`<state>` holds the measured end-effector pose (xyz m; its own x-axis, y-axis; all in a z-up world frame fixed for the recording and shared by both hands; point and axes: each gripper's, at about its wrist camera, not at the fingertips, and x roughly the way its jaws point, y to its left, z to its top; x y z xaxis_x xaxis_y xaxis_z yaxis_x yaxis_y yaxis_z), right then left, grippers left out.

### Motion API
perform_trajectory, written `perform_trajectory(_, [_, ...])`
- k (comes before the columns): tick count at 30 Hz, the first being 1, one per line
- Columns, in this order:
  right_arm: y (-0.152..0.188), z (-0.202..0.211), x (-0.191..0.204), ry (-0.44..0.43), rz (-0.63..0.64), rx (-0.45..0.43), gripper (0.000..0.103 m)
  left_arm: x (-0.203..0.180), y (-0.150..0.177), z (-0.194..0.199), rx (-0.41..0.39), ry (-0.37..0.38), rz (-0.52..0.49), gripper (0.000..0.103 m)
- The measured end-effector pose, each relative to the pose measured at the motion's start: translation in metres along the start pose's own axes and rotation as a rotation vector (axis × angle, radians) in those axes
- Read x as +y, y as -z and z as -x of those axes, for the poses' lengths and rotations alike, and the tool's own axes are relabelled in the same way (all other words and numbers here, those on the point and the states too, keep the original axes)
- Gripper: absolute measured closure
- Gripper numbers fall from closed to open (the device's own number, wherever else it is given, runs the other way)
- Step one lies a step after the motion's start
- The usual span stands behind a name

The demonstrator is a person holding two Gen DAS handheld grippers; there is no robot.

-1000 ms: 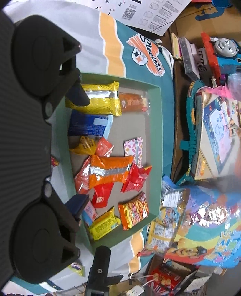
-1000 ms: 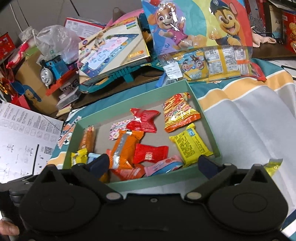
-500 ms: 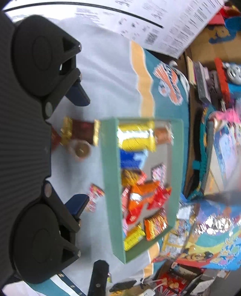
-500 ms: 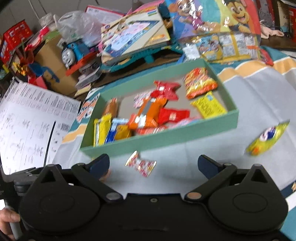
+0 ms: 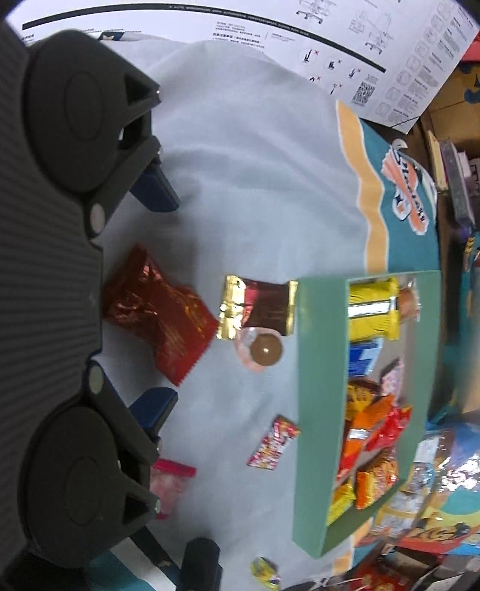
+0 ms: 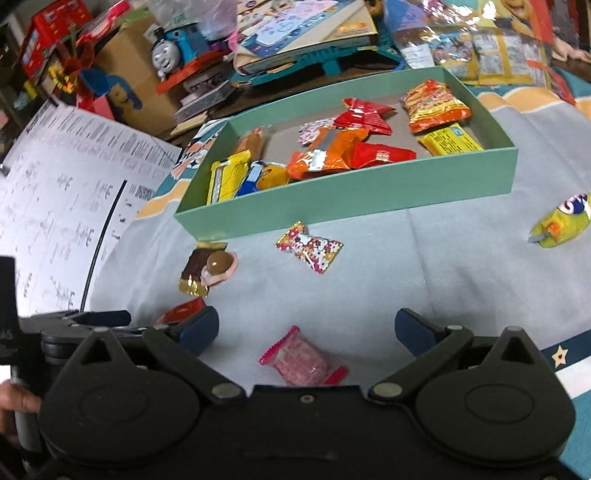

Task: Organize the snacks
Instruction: 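Grasp the red foil packet with the left gripper while the right grasps the pink candy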

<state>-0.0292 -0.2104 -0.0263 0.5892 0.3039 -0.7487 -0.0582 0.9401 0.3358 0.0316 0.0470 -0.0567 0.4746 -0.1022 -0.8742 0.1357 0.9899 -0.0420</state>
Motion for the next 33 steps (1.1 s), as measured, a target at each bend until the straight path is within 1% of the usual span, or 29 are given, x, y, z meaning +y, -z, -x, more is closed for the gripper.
perform_trajectory(3, [0.001,-0.006,0.0,0.004,-0.004,0.037,0.0,0.0,0.002,-0.005,0.009,0.023,-0.022,0.0])
perform_trajectory(7, [0.008,-0.016,0.003,0.011,0.007,0.081,0.0,-0.006,0.004,-0.012,0.015,0.033,-0.055,0.0])
perform_trajectory(8, [0.01,-0.018,0.006,0.016,0.023,0.089,0.0,-0.006,0.005,-0.012,0.011,0.038,-0.054,0.006])
perform_trajectory(9, [0.011,-0.019,0.007,0.019,0.035,0.094,0.0,-0.006,0.006,-0.013,0.007,0.044,-0.053,0.019])
perform_trajectory(10, [0.012,-0.021,0.009,0.022,0.048,0.1,0.0,-0.006,0.006,-0.013,0.01,0.052,-0.054,0.027])
perform_trajectory(12, [0.014,-0.024,0.013,0.027,0.07,0.107,0.0,-0.007,0.007,-0.013,0.004,0.053,-0.063,0.049])
perform_trajectory(13, [0.014,-0.025,0.014,0.03,0.08,0.111,0.0,-0.008,0.008,-0.012,-0.005,0.055,-0.074,0.054])
perform_trajectory(15, [0.014,-0.027,0.017,0.033,0.098,0.116,0.0,-0.007,0.008,-0.01,-0.004,0.086,-0.07,0.059])
perform_trajectory(16, [0.015,-0.028,0.018,0.035,0.107,0.116,0.0,-0.006,0.008,-0.01,-0.003,0.102,-0.065,0.059])
perform_trajectory(19, [0.015,-0.033,0.021,0.042,0.132,0.129,0.0,-0.004,0.01,-0.01,-0.006,0.114,-0.053,0.059])
perform_trajectory(22, [0.016,-0.041,0.023,0.048,0.163,0.154,0.008,0.0,0.009,-0.01,-0.003,0.123,-0.035,0.058])
perform_trajectory(24, [0.017,-0.044,0.026,0.055,0.202,0.154,0.017,0.003,0.009,-0.01,-0.002,0.122,-0.021,0.057])
perform_trajectory(26, [0.018,-0.048,0.028,0.059,0.226,0.163,0.036,0.006,0.008,-0.011,-0.001,0.121,-0.01,0.057])
perform_trajectory(27, [0.019,-0.049,0.03,0.063,0.24,0.165,0.041,0.007,0.008,-0.011,0.0,0.123,-0.008,0.057])
perform_trajectory(29, [0.022,-0.049,0.036,0.076,0.286,0.163,0.055,0.008,0.008,-0.011,0.0,0.12,-0.005,0.055])
perform_trajectory(30, [0.022,-0.049,0.038,0.074,0.302,0.166,0.059,0.008,0.008,-0.011,0.001,0.118,-0.003,0.053])
perform_trajectory(31, [0.023,-0.049,0.039,0.066,0.311,0.172,0.068,0.008,0.007,-0.011,0.002,0.116,-0.004,0.052])
perform_trajectory(33, [0.026,-0.049,0.043,0.072,0.337,0.174,0.069,0.007,0.006,-0.012,0.004,0.113,-0.006,0.05])
